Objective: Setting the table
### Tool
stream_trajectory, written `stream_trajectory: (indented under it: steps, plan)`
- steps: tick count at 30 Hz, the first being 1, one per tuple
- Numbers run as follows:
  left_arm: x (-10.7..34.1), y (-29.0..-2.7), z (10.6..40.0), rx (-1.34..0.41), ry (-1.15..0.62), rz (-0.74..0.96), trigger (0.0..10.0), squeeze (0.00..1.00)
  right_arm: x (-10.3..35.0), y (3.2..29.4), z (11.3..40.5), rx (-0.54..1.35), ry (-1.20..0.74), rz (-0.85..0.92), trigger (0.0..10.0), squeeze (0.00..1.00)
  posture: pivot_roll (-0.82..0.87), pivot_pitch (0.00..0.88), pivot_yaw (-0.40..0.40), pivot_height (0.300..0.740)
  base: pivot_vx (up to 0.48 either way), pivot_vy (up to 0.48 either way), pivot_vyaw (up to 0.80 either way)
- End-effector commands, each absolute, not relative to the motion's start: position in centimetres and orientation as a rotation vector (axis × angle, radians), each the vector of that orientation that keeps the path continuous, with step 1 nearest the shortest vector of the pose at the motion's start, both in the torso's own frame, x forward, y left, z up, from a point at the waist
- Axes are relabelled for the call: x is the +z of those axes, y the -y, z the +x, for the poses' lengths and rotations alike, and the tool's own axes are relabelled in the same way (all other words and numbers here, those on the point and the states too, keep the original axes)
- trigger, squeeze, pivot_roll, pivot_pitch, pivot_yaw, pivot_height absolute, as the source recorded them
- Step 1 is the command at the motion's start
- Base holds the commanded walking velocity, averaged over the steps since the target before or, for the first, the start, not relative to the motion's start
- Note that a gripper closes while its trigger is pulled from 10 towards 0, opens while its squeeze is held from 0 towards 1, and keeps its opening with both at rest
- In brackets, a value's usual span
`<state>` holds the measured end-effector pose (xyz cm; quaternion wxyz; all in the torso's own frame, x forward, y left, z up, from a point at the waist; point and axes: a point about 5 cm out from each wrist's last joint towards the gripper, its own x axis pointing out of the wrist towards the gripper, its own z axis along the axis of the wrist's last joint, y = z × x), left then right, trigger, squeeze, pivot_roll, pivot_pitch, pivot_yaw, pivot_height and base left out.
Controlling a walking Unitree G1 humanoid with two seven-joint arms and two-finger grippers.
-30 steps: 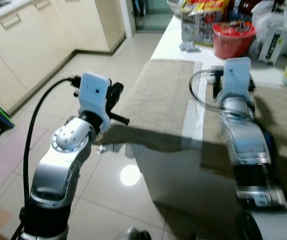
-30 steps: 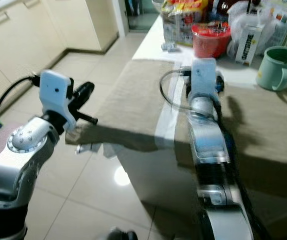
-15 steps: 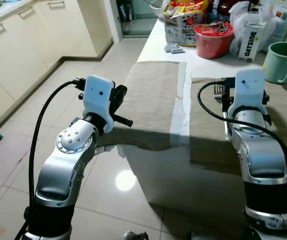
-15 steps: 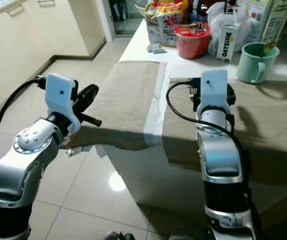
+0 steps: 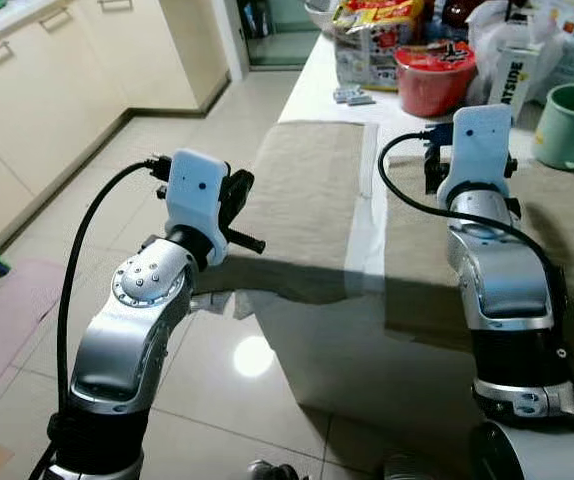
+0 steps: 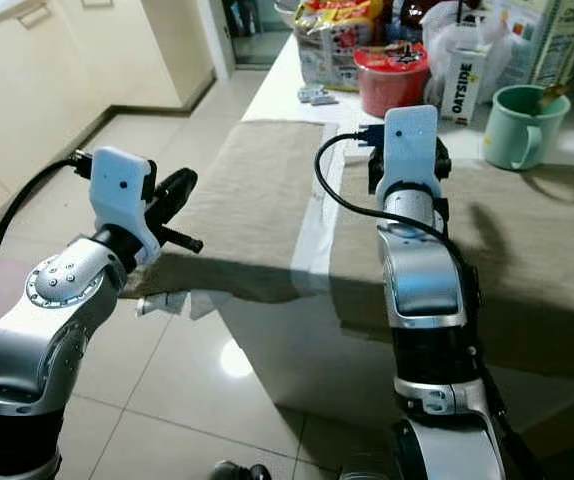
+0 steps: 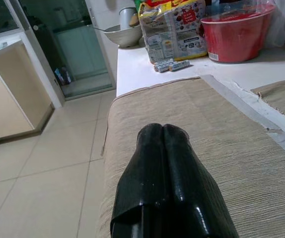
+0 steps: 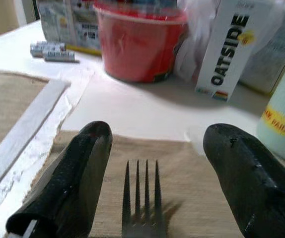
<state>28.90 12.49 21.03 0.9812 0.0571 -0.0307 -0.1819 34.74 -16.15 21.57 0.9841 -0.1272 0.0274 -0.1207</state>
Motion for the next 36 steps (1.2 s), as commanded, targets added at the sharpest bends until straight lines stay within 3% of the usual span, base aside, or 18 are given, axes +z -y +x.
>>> stream_trajectory:
  steps: [1,25,36]
  plan:
    - [21.5,-12.9,28.7,-0.345,0.078,0.125,10.0,0.00,22.2,15.7,35.1,-0.240,-0.033,-0.247,10.0,0.00,-0.19,0.084,0.172,0.740,0.000,0.000,0.00]
    - [21.7,-13.1,28.4,-0.344,0.074,0.127,10.0,0.00,17.7,15.4,36.8,-0.225,-0.172,-0.245,10.0,0.00,-0.17,0.097,0.172,0.740,0.000,0.000,0.00]
    - [21.8,-13.1,28.4,-0.342,0.076,0.128,10.0,0.00,17.9,15.3,36.8,-0.223,-0.160,-0.240,10.0,0.00,-0.17,0.097,0.171,0.740,0.000,0.000,0.00]
